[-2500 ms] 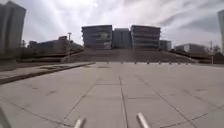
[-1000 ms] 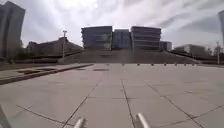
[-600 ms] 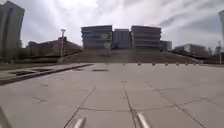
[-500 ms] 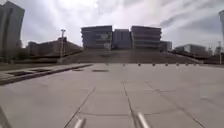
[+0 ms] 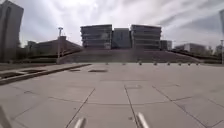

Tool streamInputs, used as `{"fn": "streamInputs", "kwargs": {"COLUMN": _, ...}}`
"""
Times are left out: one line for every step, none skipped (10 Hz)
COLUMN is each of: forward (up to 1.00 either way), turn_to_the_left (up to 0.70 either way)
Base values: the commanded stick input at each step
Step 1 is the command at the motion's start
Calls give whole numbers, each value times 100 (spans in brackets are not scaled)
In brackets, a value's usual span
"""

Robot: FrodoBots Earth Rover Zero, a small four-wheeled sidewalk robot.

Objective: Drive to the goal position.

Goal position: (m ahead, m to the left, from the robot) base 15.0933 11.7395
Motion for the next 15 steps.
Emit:
{"fn": "streamInputs", "kwargs": {"forward": 100, "turn_to_the_left": 0}}
{"fn": "streamInputs", "kwargs": {"forward": 100, "turn_to_the_left": 0}}
{"fn": "streamInputs", "kwargs": {"forward": 100, "turn_to_the_left": 0}}
{"fn": "streamInputs", "kwargs": {"forward": 100, "turn_to_the_left": 0}}
{"fn": "streamInputs", "kwargs": {"forward": 100, "turn_to_the_left": 0}}
{"fn": "streamInputs", "kwargs": {"forward": 100, "turn_to_the_left": 0}}
{"fn": "streamInputs", "kwargs": {"forward": 100, "turn_to_the_left": 0}}
{"fn": "streamInputs", "kwargs": {"forward": 100, "turn_to_the_left": 0}}
{"fn": "streamInputs", "kwargs": {"forward": 100, "turn_to_the_left": 0}}
{"fn": "streamInputs", "kwargs": {"forward": 100, "turn_to_the_left": 0}}
{"fn": "streamInputs", "kwargs": {"forward": 100, "turn_to_the_left": 0}}
{"fn": "streamInputs", "kwargs": {"forward": 100, "turn_to_the_left": 0}}
{"fn": "streamInputs", "kwargs": {"forward": 100, "turn_to_the_left": 0}}
{"fn": "streamInputs", "kwargs": {"forward": 100, "turn_to_the_left": 0}}
{"fn": "streamInputs", "kwargs": {"forward": 100, "turn_to_the_left": 0}}
